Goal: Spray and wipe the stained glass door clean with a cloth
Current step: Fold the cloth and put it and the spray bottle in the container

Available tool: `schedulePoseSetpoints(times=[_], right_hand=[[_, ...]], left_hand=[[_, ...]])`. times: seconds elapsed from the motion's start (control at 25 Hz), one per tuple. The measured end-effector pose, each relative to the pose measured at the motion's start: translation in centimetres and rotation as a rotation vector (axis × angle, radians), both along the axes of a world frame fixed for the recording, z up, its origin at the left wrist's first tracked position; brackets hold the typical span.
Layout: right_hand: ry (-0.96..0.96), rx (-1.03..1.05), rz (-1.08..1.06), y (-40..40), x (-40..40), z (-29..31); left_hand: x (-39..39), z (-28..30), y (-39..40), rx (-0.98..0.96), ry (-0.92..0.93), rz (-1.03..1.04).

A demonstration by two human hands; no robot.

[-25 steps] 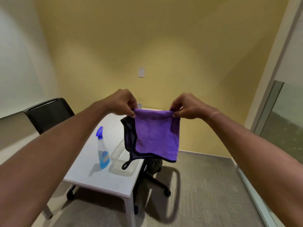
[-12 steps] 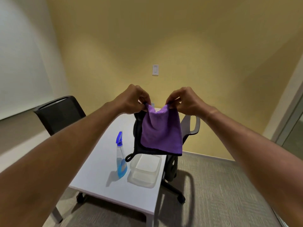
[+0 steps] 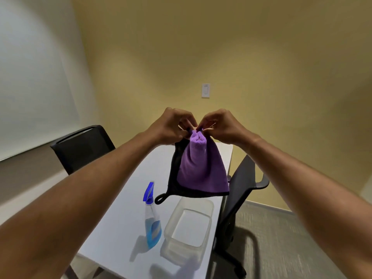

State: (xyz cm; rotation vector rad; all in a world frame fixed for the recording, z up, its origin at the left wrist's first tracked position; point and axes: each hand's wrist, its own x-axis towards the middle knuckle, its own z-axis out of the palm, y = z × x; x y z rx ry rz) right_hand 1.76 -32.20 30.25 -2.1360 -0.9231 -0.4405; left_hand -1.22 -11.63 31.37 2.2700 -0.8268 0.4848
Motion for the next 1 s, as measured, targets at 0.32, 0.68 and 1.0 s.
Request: schedulePoseSetpoints(times=[0.32,0.68,1.0], right_hand=[[0.153,0.154,0.068,0.1,5.3,0.1],[0.409,0.249,0.107,1.7,7.3,2.1],[0.391,0.261,0.033,2.7,8.9,2.0]], left_hand=[[4.6,0.6,0.3,0.054,-0.091,0.006],[7.3,3.1,1.3,0.394,-0.158,-0.093],[10.2,3.2,1.9,0.361,-0.121,-0.134]])
